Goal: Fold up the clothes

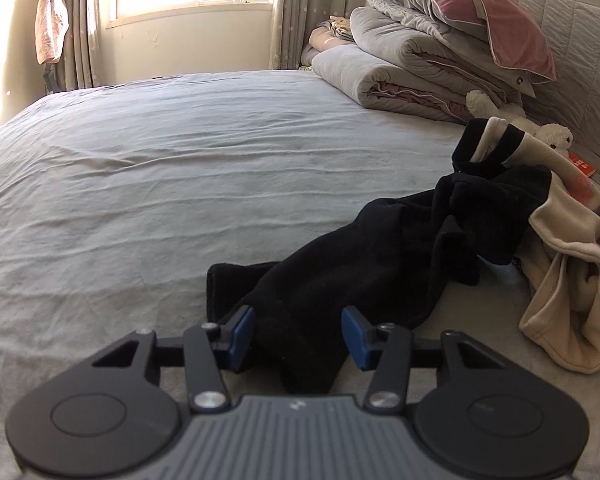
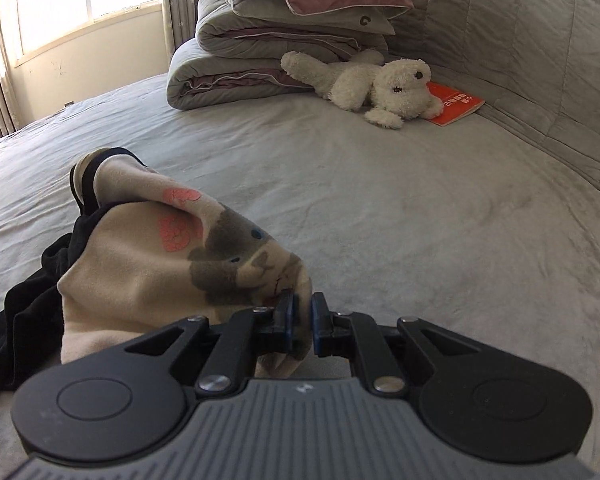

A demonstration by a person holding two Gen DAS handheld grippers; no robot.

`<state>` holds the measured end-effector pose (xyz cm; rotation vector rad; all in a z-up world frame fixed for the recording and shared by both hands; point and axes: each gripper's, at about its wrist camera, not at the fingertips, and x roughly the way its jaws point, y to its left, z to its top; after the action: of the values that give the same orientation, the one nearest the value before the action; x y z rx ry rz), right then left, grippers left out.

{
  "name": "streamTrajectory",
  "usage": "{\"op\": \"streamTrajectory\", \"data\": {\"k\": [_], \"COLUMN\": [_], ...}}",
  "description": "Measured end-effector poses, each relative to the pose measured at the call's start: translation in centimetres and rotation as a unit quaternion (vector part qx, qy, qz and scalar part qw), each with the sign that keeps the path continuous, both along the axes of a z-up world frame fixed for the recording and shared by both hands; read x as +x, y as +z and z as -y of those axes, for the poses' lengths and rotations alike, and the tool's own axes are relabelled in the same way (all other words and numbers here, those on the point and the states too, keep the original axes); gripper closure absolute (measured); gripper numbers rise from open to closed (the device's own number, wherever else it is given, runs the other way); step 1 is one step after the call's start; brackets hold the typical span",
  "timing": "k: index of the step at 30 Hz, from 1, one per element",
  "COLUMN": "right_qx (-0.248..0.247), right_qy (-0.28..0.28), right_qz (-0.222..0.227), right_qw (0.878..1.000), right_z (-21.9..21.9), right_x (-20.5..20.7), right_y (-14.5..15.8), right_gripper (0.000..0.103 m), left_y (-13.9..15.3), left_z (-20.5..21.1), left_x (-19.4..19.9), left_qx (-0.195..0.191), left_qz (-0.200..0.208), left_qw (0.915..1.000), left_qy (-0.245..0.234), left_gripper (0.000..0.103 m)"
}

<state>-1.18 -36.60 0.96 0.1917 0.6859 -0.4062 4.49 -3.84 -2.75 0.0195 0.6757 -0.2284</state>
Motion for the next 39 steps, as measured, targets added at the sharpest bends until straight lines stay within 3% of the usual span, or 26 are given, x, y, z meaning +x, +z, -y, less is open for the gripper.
{"op": "streamTrajectory", "data": {"k": [1,4,5,9,21,30,39], "right_qx": [0.003,0.032,0.045,0.08,0.14,0.299,0.396], "right_qy": [-0.004,-0.013,-0.015,-0.013,0.032,0.131,0.233], "right_qz": [-0.006,-0.021,-0.024,-0.025,0.045,0.097,0.093], "right_qw": [1.0,0.999,0.999,0.996,0.989,0.94,0.883], "right_z": [0.1,0.8,1.1,1.5,0.0,-1.7,-5.6], "right_x": [0.0,0.2,0.2,0.2,-1.2,-0.3,1.4], "right_y": [-0.2,-1.1,-1.4,-1.5,2.1,3.6,4.0], "right_gripper": [0.093,0.093,0.093,0.093,0.093,0.092,0.092], "left_y": [0.0,-0.1,-0.1,0.9,4.8,6.9,9.3], "left_z": [0.0,-0.2,-0.4,-1.5,-7.5,-12.8,-20.0], "left_x": [0.0,0.2,0.2,0.2,0.6,0.7,-0.8], "left_qx": [0.002,0.005,0.005,-0.002,-0.024,-0.023,0.019], "left_qz": [0.002,0.004,0.004,0.025,0.082,0.114,0.162], "left_qw": [1.0,1.0,0.9999,0.9989,0.9852,0.9642,0.9253], "left_qy": [0.002,0.006,0.008,0.04,0.148,0.238,0.342], "left_gripper": [0.059,0.09,0.092,0.095,0.096,0.096,0.096]}}
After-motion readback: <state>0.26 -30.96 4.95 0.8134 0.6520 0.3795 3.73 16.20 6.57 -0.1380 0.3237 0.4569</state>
